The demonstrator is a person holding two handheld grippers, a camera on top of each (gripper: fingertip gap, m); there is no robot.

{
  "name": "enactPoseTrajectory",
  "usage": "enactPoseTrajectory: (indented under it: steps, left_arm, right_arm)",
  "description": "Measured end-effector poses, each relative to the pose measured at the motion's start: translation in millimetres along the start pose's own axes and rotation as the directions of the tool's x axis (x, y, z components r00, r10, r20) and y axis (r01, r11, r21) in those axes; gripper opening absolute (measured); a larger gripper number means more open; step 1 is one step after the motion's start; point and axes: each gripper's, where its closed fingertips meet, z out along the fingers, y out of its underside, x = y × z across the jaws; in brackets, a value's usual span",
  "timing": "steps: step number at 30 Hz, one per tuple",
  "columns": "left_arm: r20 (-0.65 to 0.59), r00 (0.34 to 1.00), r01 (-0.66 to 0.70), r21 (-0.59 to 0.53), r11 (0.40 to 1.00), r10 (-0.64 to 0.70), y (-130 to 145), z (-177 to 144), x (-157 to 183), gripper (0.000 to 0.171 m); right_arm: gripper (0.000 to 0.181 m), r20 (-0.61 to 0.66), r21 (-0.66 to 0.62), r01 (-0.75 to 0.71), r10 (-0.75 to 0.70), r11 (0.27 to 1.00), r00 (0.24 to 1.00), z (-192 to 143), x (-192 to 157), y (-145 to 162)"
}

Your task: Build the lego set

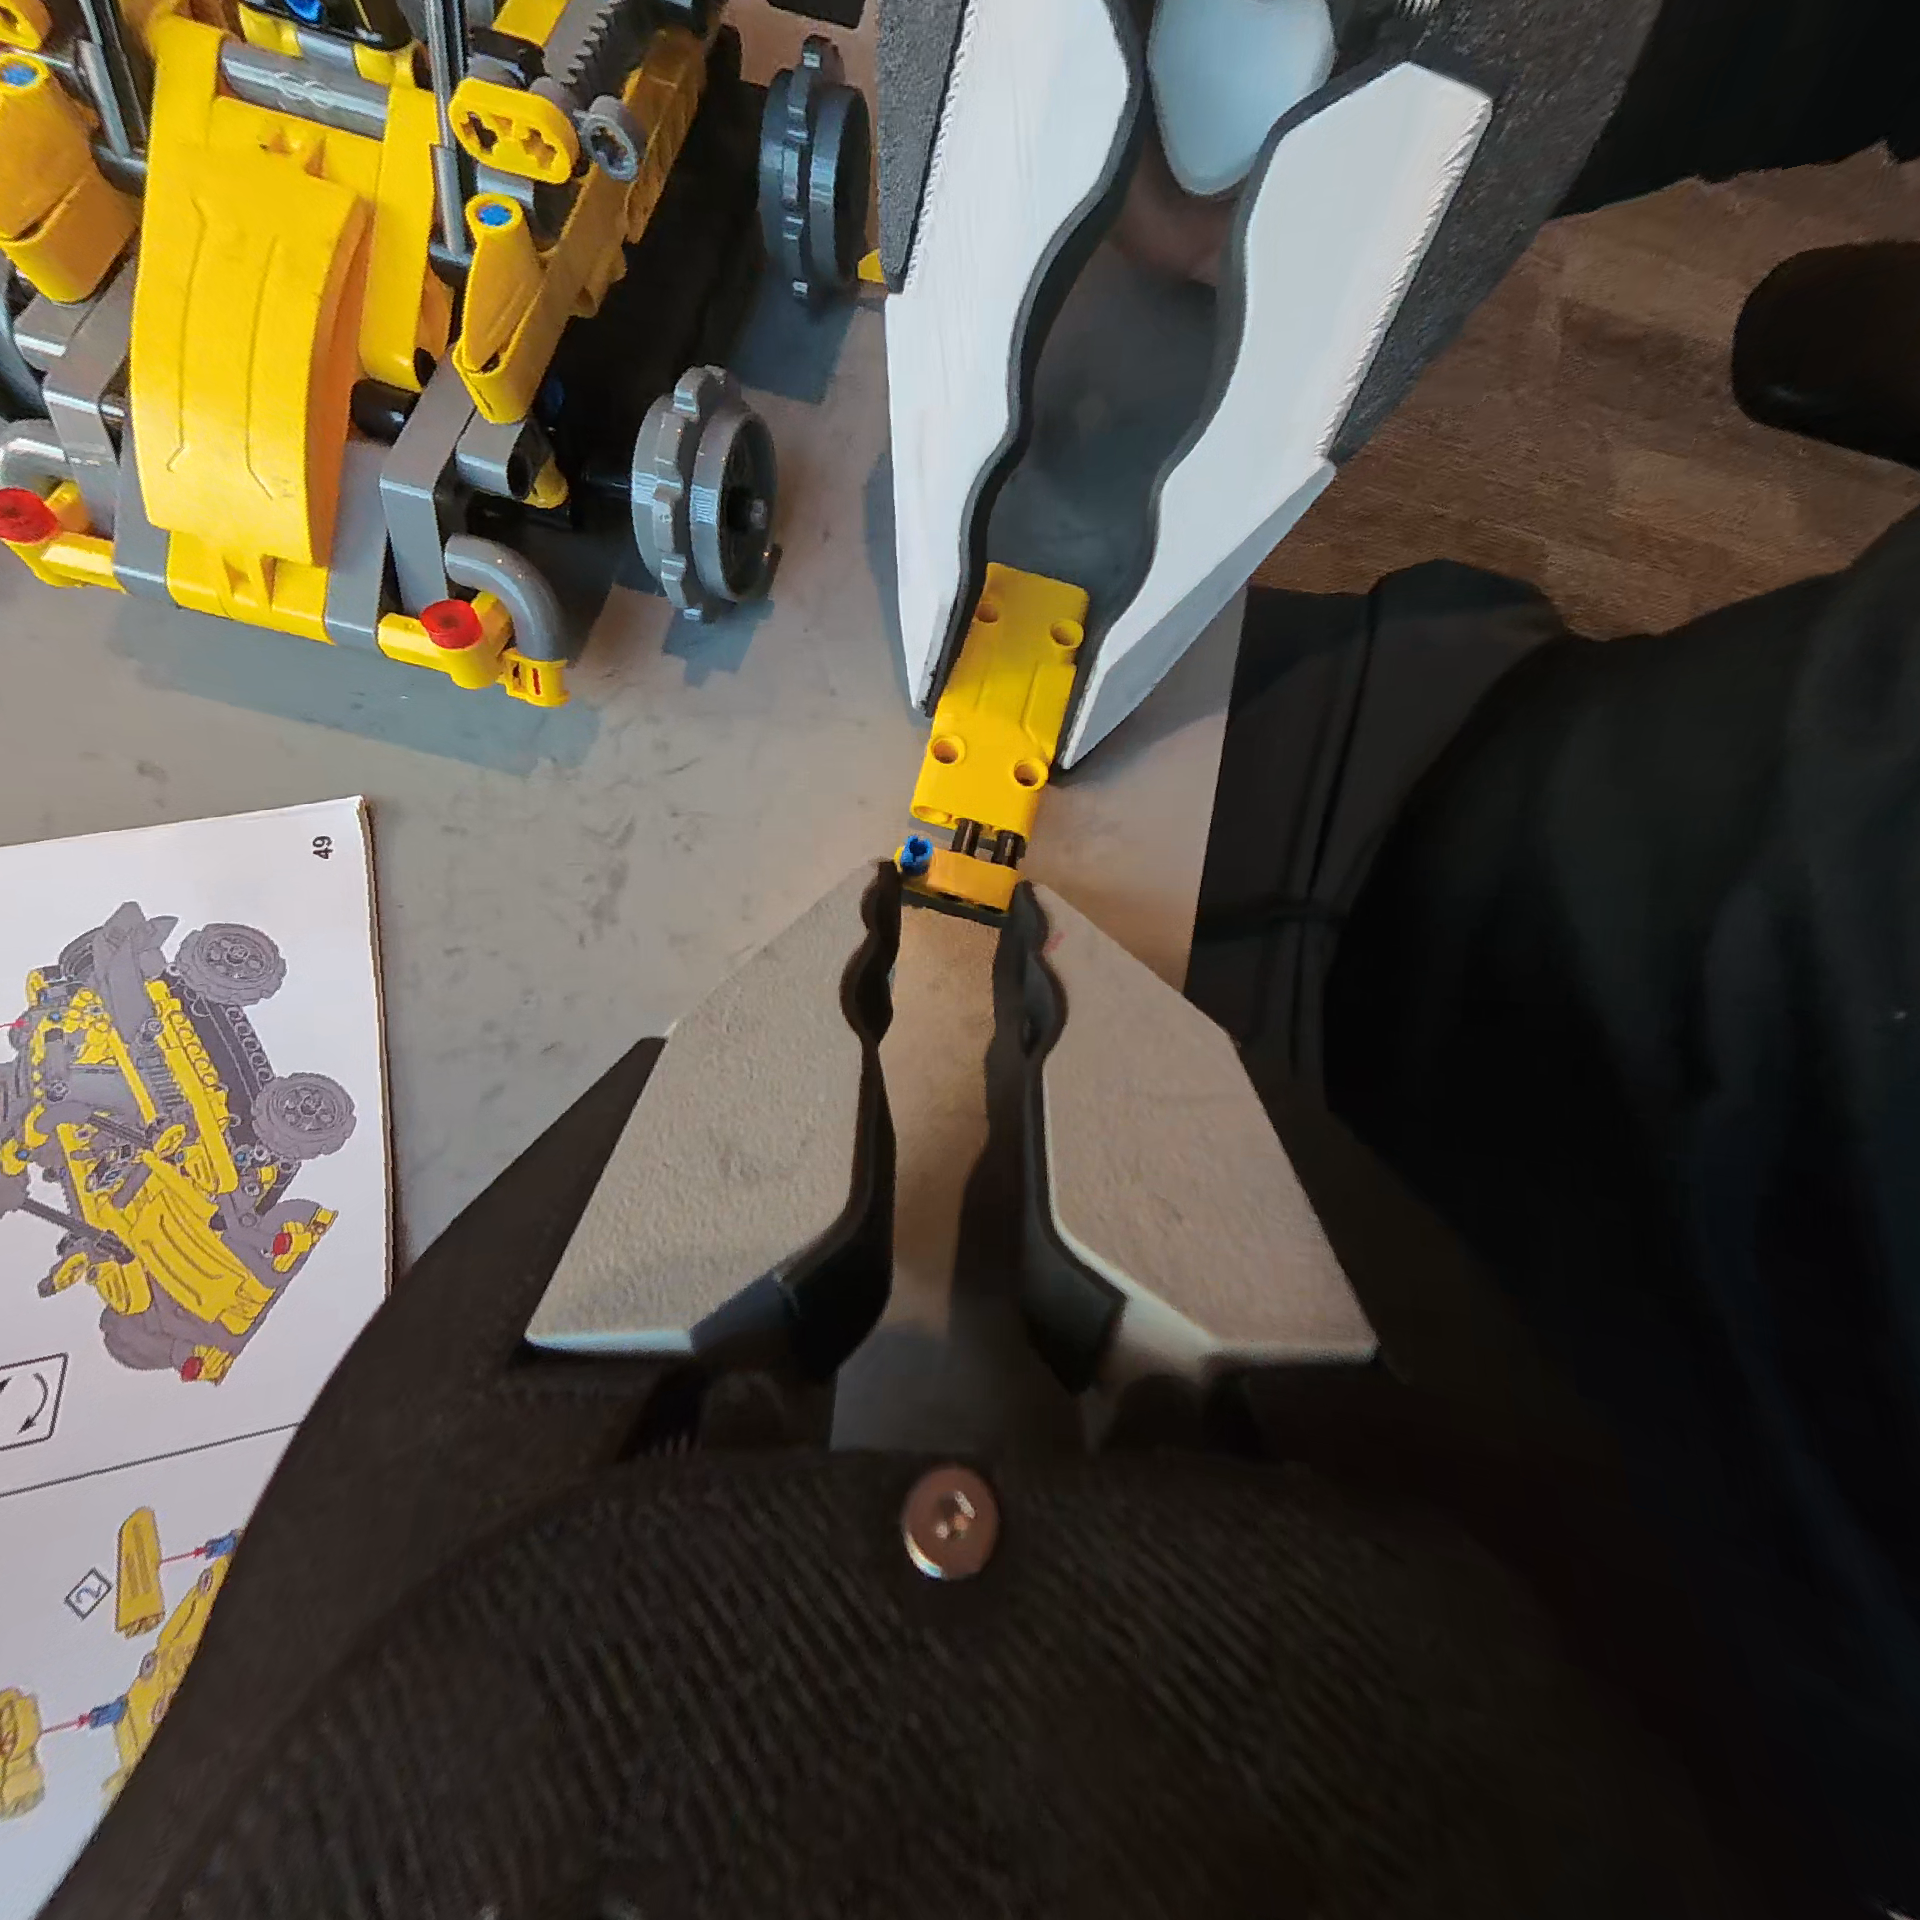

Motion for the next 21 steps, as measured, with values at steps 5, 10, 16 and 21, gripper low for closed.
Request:
enactPoseTrajectory:
  steps: [5,10,16,21]
  left_arm:
    - [0.005,1.000,-0.016,-0.003,1.000,0.016,0.1,-0.1,-0.2,0.018]
    - [0.031,0.999,-0.042,-0.005,0.999,0.042,0.1,0.1,-0.2,0.019]
    - [0.023,0.997,-0.074,-0.014,0.997,0.074,0.2,0.1,-0.5,0.018]
    - [0.088,0.996,-0.017,-0.032,0.999,0.019,-0.2,-0.2,-1.0,0.018]
  right_arm:
    - [0.024,0.000,-0.002,0.005,-0.005,1.000,1.000,0.7,-0.3,-0.2]
    - [0.024,0.008,-0.004,0.020,-0.020,1.000,1.000,1.3,-0.8,-0.7]
    - [0.024,0.032,-0.029,0.029,-0.028,0.999,0.999,1.9,-0.6,-1.3]
    - [0.023,-0.013,-0.112,0.061,-0.063,0.992,0.998,2.5,-2.2,-1.3]
